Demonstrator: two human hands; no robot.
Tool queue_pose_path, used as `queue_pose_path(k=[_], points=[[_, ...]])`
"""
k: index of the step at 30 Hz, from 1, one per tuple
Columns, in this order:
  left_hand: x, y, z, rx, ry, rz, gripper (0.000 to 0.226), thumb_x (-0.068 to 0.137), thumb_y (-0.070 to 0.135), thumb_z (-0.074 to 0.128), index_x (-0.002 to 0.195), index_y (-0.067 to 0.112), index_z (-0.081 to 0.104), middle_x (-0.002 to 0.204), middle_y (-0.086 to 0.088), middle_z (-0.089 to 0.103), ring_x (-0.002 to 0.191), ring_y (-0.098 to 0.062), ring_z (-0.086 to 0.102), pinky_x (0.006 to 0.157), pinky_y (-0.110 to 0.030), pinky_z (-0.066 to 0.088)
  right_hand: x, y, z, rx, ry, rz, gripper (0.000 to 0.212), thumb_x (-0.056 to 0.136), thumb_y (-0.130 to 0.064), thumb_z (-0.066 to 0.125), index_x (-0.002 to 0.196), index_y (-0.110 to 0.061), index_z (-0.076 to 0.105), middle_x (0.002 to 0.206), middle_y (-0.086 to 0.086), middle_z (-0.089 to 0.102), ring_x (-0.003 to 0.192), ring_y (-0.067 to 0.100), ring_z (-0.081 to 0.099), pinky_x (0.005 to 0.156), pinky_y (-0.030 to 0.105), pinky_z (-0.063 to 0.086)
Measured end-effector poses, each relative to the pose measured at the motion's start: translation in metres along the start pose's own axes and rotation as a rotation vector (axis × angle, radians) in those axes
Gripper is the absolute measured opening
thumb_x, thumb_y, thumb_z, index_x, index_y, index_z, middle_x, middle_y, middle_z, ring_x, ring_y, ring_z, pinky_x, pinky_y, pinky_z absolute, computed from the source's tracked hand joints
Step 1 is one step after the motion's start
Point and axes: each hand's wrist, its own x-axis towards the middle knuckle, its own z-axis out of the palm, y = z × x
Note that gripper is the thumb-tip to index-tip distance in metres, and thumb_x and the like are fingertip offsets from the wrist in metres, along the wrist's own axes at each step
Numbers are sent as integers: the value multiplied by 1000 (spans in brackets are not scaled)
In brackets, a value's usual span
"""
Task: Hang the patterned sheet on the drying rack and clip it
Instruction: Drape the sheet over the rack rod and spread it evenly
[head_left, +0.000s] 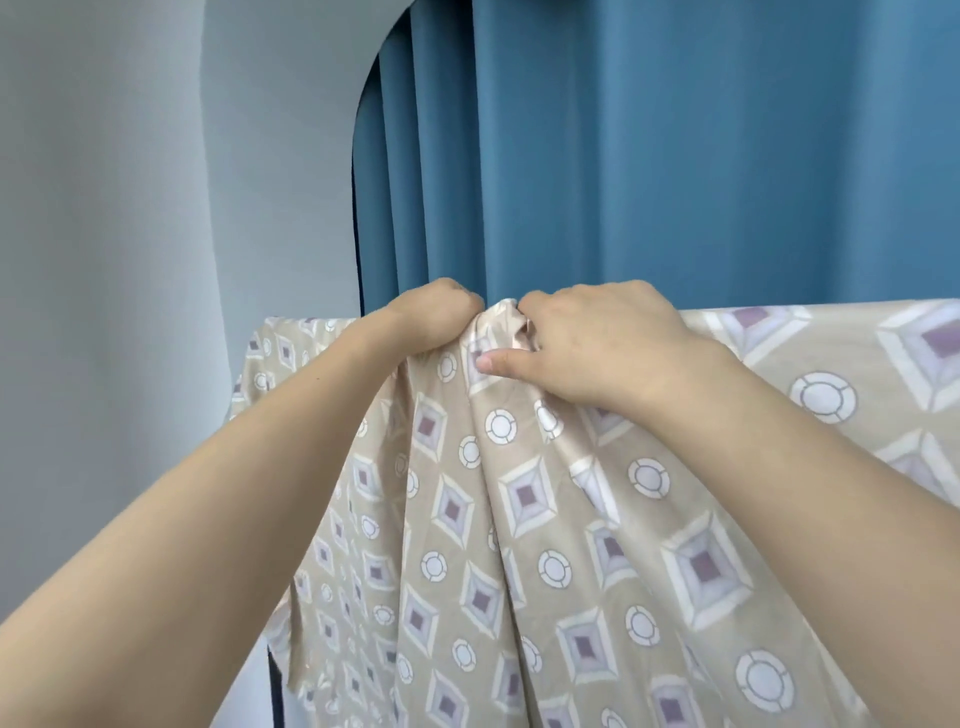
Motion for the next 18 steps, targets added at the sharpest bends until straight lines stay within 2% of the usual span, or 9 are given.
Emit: queue_pose_path(k=[3,5,6,8,10,12,14,16,18], points=[[-7,-19,3,-306,183,70,25,92,12,42,67,8,42,66,3,42,66,-18,39,63,-32,33,8,0,-2,-48,-4,12,31,100,-49,32,95,-24,48,88,-1,53,80,24,45,63,34,30],[-15,-36,7,-390,352,137,18,91,11,41,75,6,48,67,6,46,67,-14,42,63,-27,35,14,-3,-4,-28,-23,72,24,100,-34,36,83,-20,47,77,-2,47,78,26,46,57,31,27],[-18,-47,11,-341,432,150,18,90,13,39,77,8,50,68,7,49,69,-13,44,66,-26,36,18,-6,-3,-19,-21,106,24,98,-27,37,77,-19,45,72,-2,43,77,26,46,54,30,26],[-24,-70,21,-96,550,154,25,93,23,32,78,14,50,73,6,53,79,-17,48,82,-30,36,27,-15,3,-4,15,130,21,95,-19,39,76,-17,46,70,-1,40,77,27,46,56,29,27],[-23,-87,31,-18,560,140,33,97,30,26,71,20,44,71,6,49,85,-21,46,90,-38,34,35,-29,15,-25,54,114,22,96,-21,37,93,-17,58,82,1,53,84,29,52,62,29,30],[-17,-88,31,-172,513,130,36,95,33,27,62,22,35,63,6,44,80,-25,45,83,-45,39,43,-44,31,-104,106,79,38,101,-34,29,113,-16,60,109,5,60,101,29,55,70,33,29],[-13,-89,26,-292,465,149,34,94,35,31,64,20,39,65,7,46,81,-27,49,82,-48,43,53,-54,44,-136,176,56,46,102,-43,23,116,-15,57,114,6,62,102,27,57,72,36,27],[-16,-97,30,-348,477,193,22,95,33,38,88,22,55,89,8,55,97,-20,51,93,-43,43,61,-54,53,-168,222,30,35,101,-38,29,110,-15,55,103,4,63,88,26,59,64,31,27],[-28,-109,50,-375,566,173,29,95,31,45,121,19,50,117,6,46,117,-15,42,105,-35,35,64,-48,60,-213,255,27,23,99,-29,35,102,-15,53,84,2,56,71,26,51,54,29,22]])
